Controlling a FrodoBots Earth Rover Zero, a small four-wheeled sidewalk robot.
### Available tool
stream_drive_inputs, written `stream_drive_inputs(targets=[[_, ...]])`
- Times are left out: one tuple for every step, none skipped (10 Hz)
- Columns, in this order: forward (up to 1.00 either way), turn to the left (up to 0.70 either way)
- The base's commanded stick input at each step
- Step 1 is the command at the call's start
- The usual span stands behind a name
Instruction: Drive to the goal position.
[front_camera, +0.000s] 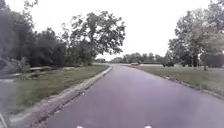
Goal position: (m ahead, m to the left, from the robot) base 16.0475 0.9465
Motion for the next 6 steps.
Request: stream_drive_inputs(targets=[[0.7,0.0],[0.7,0.0],[0.7,0.0],[0.7,0.0],[0.7,0.0],[0.7,0.0]])
